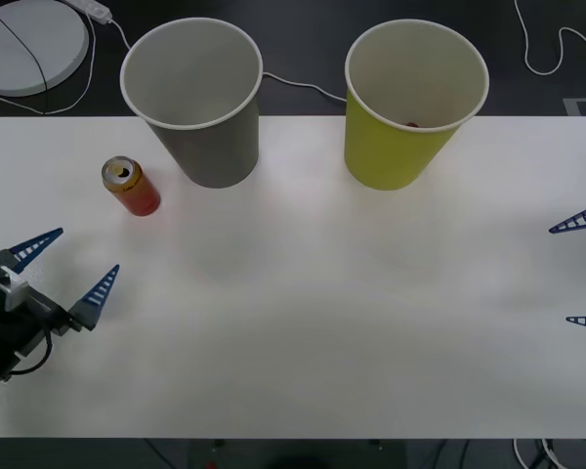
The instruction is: Put the can into the green bin and the plastic bottle into the gray bin
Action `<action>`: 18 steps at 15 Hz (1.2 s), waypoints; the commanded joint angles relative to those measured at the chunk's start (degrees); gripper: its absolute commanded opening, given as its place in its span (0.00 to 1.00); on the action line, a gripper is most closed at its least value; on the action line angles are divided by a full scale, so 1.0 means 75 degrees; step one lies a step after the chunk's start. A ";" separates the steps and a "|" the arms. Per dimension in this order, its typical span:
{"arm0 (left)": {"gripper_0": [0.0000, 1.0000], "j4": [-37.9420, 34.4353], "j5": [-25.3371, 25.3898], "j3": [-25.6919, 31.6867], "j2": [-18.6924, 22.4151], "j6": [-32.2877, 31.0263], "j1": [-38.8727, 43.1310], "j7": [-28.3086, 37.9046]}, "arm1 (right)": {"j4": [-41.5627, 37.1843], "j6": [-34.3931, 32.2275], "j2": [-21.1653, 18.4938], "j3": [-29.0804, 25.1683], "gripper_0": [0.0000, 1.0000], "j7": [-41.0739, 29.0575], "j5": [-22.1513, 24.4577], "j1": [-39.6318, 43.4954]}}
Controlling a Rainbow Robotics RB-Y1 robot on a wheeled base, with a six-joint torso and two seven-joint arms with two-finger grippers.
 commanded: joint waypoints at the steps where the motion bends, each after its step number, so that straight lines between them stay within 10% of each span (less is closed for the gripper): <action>1: 1.00 0.0743 0.0540 -0.0055 0.0000 0.0007 -0.0470 -0.0025 | 0.0001 0.0000 0.0000 0.0000 1.00 0.0000 0.0000 0.0000; 18: 1.00 0.2595 0.1020 -0.0770 0.0000 0.0265 -0.2240 0.0244 | 0.0001 0.0000 0.0000 0.0000 1.00 0.0000 0.0000 0.0000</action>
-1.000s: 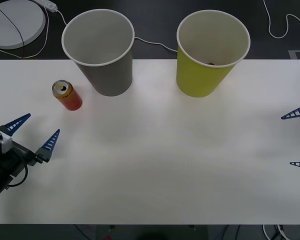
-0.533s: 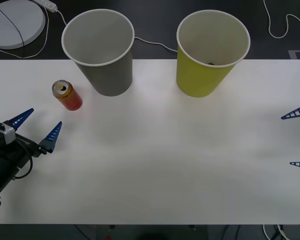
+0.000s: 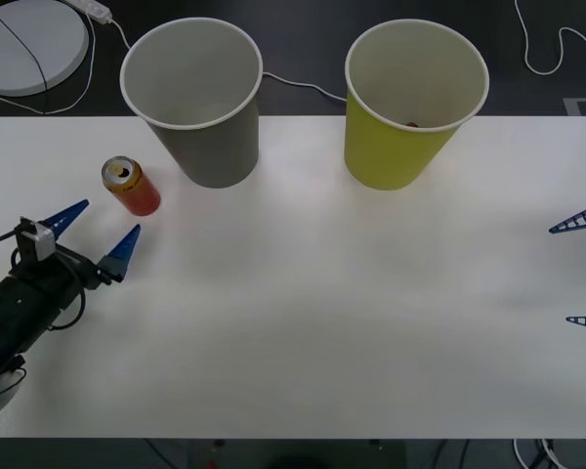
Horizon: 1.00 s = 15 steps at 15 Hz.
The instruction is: Put the can into the green bin and the plastic bottle into the gray bin
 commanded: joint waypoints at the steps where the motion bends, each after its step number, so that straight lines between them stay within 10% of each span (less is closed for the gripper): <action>1: 1.00 0.0259 0.0001 -0.0095 0.0001 -0.0001 -0.0258 0.0050 | 0.0000 0.0000 0.0000 0.0000 1.00 0.0000 0.0000 0.0000; 15: 1.00 0.0411 -0.0010 -0.0903 0.0001 0.1183 -0.1195 0.0413 | 0.0000 0.0000 0.0000 0.0000 1.00 0.0000 0.0000 0.0000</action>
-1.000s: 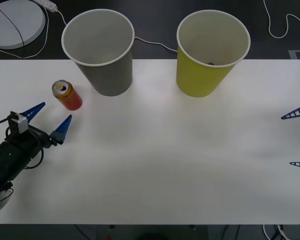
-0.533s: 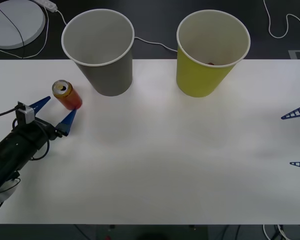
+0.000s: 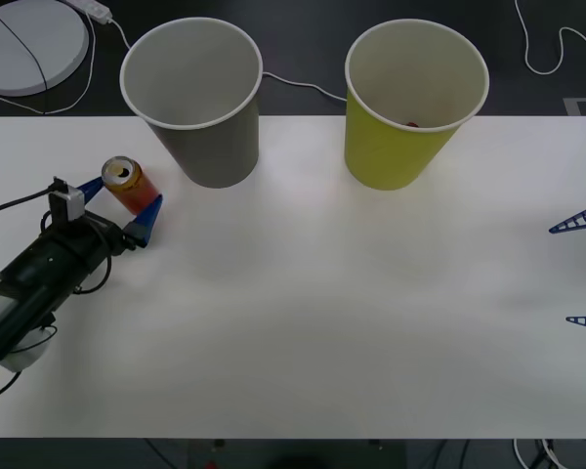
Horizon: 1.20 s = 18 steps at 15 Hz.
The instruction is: Put the can into the green bin and the plastic bottle into the gray bin
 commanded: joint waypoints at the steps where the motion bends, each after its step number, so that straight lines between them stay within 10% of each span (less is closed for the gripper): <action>1: 1.00 -0.0002 -0.0009 -0.0257 0.0000 0.0279 -0.0153 0.0115 | 0.0000 0.0000 0.0000 0.0000 1.00 0.0000 0.0000 0.0000; 5: 0.93 -0.0002 -0.0020 -0.0363 0.0000 0.0419 -0.0188 0.0174 | 0.0000 0.0000 0.0000 0.0000 1.00 0.0000 0.0000 0.0000; 6: 0.35 -0.0002 -0.0020 -0.0363 0.0000 0.0419 -0.0188 0.0174 | 0.0000 0.0000 0.0000 0.0000 1.00 0.0000 0.0000 0.0000; 7: 0.05 -0.0002 -0.0020 -0.0363 0.0000 0.0431 -0.0188 0.0174 | 0.0000 0.0000 0.0000 0.0000 1.00 0.0000 0.0000 0.0000; 18: 0.00 -0.0002 -0.0126 -0.0363 0.0118 0.0185 -0.0212 0.0174 | 0.0000 0.0000 0.0000 0.0000 1.00 0.0000 0.0000 0.0000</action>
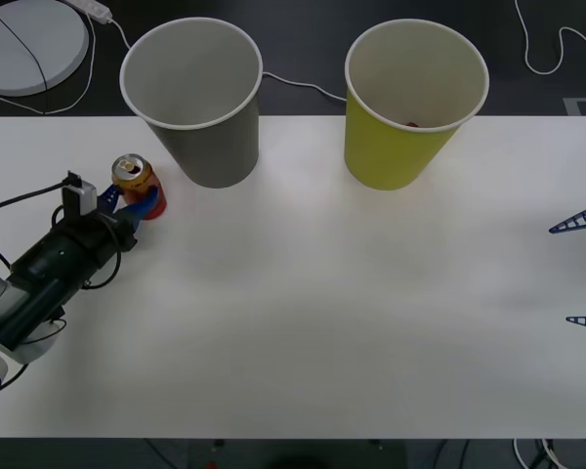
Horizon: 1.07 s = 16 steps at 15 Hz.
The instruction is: Put the can into the green bin and the plastic bottle into the gray bin
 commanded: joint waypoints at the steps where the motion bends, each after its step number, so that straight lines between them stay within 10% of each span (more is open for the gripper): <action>1: 0.00 -0.0001 -0.0100 0.0001 0.0223 -0.0295 0.0012 0.0010 | 0.0000 0.0000 0.0000 0.0000 1.00 0.0000 0.0000 0.0000; 8: 0.00 -0.1337 -0.0522 -0.0374 0.1500 -0.0600 0.0785 0.1721 | 0.0000 0.0000 0.0000 0.0000 1.00 0.0000 0.0000 0.0000; 16: 0.00 -0.4665 -0.3088 -0.0374 0.3551 -0.0518 0.2121 0.5612 | 0.0000 0.0000 0.0000 0.0000 1.00 0.0000 0.0000 0.0000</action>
